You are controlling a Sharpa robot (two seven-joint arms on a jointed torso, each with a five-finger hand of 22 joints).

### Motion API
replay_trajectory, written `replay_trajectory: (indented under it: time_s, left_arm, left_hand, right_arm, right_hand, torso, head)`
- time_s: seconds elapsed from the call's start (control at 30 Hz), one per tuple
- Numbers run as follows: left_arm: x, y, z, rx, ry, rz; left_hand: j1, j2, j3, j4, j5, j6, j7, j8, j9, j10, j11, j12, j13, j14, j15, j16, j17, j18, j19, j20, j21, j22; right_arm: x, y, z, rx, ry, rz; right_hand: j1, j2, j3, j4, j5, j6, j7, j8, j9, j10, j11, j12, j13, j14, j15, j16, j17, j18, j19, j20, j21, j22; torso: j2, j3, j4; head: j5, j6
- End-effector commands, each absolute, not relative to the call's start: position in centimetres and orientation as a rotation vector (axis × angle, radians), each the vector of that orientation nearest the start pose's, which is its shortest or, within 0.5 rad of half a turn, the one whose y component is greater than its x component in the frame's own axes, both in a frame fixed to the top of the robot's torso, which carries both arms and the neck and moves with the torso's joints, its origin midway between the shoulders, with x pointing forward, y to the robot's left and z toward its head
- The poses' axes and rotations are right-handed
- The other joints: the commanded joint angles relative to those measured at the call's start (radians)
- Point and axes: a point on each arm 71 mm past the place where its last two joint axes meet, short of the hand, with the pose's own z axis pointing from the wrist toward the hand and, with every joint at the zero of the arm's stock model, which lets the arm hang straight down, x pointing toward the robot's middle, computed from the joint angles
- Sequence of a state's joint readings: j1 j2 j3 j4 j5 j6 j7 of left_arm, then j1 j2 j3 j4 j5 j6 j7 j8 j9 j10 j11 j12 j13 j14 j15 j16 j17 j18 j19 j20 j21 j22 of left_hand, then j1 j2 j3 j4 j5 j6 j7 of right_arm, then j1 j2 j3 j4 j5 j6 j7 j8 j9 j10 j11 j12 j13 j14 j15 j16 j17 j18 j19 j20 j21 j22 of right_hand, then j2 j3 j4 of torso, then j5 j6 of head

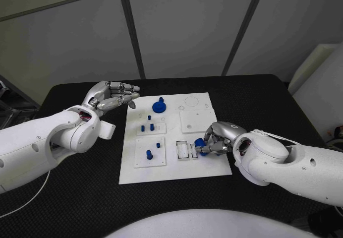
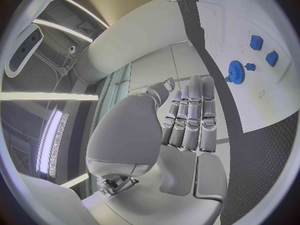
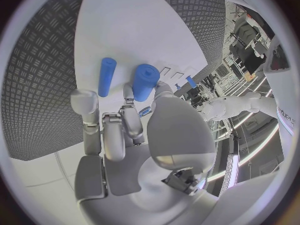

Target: Assemble the parts on the task board

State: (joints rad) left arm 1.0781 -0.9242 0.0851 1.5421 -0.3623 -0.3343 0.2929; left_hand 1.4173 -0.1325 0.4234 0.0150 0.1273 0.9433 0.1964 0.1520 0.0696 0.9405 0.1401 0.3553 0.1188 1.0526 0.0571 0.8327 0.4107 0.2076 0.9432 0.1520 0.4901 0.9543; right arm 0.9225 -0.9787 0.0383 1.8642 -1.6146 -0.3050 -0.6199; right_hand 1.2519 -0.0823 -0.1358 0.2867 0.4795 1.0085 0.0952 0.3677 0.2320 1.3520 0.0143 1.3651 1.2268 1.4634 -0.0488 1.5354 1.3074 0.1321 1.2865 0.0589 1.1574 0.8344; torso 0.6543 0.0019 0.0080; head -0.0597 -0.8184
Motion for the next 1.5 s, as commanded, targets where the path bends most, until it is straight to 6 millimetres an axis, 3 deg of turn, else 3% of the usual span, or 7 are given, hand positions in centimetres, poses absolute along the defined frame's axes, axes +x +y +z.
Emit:
replay_trajectory:
  time_s: [0.03,0.17,0.37,0.53,0.73,1.37,1.5]
  left_arm:
    - [47.9,24.1,-18.7,-0.868,1.503,-1.367]
    - [47.9,24.1,-18.8,-0.868,1.504,-1.367]
    - [47.9,24.1,-18.8,-0.869,1.508,-1.368]
    - [47.9,24.0,-18.8,-0.869,1.512,-1.370]
    - [47.9,24.0,-18.8,-0.870,1.513,-1.370]
    - [47.8,23.6,-18.8,-0.866,1.516,-1.380]
    - [47.8,23.7,-18.8,-0.866,1.516,-1.380]
  left_hand:
    - [0.000,0.008,-0.003,-0.003,-0.003,-0.003,0.004,0.006,0.000,-0.005,-0.002,0.003,-0.002,-0.004,0.003,-0.004,-0.002,-0.027,0.001,0.005,-0.006,-0.001]
    - [0.000,0.008,-0.003,-0.003,-0.003,-0.003,0.004,0.006,0.000,-0.005,-0.002,0.003,-0.002,-0.004,0.003,-0.004,-0.002,-0.027,0.001,0.005,-0.006,-0.001]
    - [0.000,0.008,-0.003,-0.003,-0.002,-0.003,0.004,0.006,0.000,-0.006,-0.002,0.004,-0.002,-0.004,0.003,-0.004,-0.002,-0.027,0.002,0.005,-0.006,-0.001]
    - [0.000,0.008,-0.003,-0.003,-0.002,-0.003,0.004,0.006,0.000,-0.006,-0.002,0.004,-0.002,-0.004,0.003,-0.004,-0.002,-0.027,0.002,0.005,-0.006,-0.001]
    - [0.001,0.009,-0.003,-0.003,-0.002,-0.003,0.004,0.006,0.000,-0.007,-0.002,0.004,-0.002,-0.004,0.003,-0.004,-0.002,-0.027,0.002,0.005,-0.006,-0.001]
    - [0.001,0.009,-0.003,-0.003,-0.002,-0.003,0.004,0.006,0.000,-0.007,-0.002,0.004,-0.002,-0.004,0.003,-0.004,-0.002,-0.027,0.002,0.005,-0.006,-0.001]
    - [0.001,0.009,-0.003,-0.003,-0.002,-0.003,0.004,0.006,0.000,-0.007,-0.002,0.004,-0.002,-0.004,0.003,-0.004,-0.002,-0.027,0.002,0.005,-0.006,-0.001]
  right_arm:
    - [37.8,-20.3,-25.1,0.151,1.927,0.363]
    - [37.5,-20.6,-24.7,0.210,1.909,0.394]
    - [36.9,-20.4,-23.9,0.257,1.866,0.453]
    - [36.6,-20.3,-23.4,0.285,1.838,0.480]
    - [36.4,-19.9,-23.0,0.300,1.816,0.513]
    - [36.9,-15.8,-24.2,0.240,1.925,0.591]
    - [37.0,-15.4,-24.5,0.233,1.944,0.589]
  right_hand:
    - [0.029,0.010,0.004,-0.002,0.036,0.004,-0.011,0.011,0.007,0.005,-0.005,-0.001,0.006,0.093,-0.009,0.001,0.197,-0.005,0.003,-0.007,0.004,0.006]
    - [0.037,0.019,0.004,0.000,0.065,0.006,-0.013,0.017,0.011,0.010,-0.008,0.000,0.012,0.094,-0.011,0.003,0.201,-0.006,0.006,-0.009,0.008,0.012]
    - [0.036,0.021,0.002,0.002,0.070,0.007,-0.014,0.019,0.013,0.011,-0.008,0.001,0.014,0.094,-0.011,0.004,0.203,-0.006,0.007,-0.010,0.009,0.015]
    - [0.035,0.023,-0.002,0.002,0.082,0.014,-0.018,0.026,0.018,0.016,-0.011,0.002,0.019,0.098,-0.013,0.013,0.220,-0.008,0.013,-0.011,0.017,0.027]
    - [0.031,0.024,-0.005,0.003,0.084,0.017,-0.019,0.031,0.022,0.017,-0.013,0.003,0.021,0.099,-0.015,0.015,0.224,-0.009,0.015,-0.013,0.020,0.031]
    - [-0.010,0.028,-0.031,0.005,0.058,0.020,-0.025,0.048,0.038,0.020,-0.017,0.000,0.024,0.099,-0.018,0.015,0.225,-0.009,0.015,-0.016,0.021,0.033]
    - [-0.015,0.028,-0.035,0.006,0.050,0.020,-0.026,0.051,0.041,0.020,-0.018,-0.001,0.025,0.099,-0.019,0.015,0.224,-0.009,0.015,-0.017,0.021,0.033]
  torso:
    - [0.000,0.0008,-0.0014]
    - [-0.001,-0.0007,-0.0014]
    - [0.000,0.0002,0.0005]
    - [-0.001,-0.0019,0.0039]
    - [0.002,-0.0013,0.0013]
    - [0.001,-0.0029,0.0037]
    - [0.001,-0.0013,0.0003]
  head:
    - [0.004,0.000]
    - [0.002,0.001]
    - [0.005,0.005]
    - [0.005,0.005]
    - [0.011,0.007]
    - [0.020,0.003]
    - [0.026,0.002]
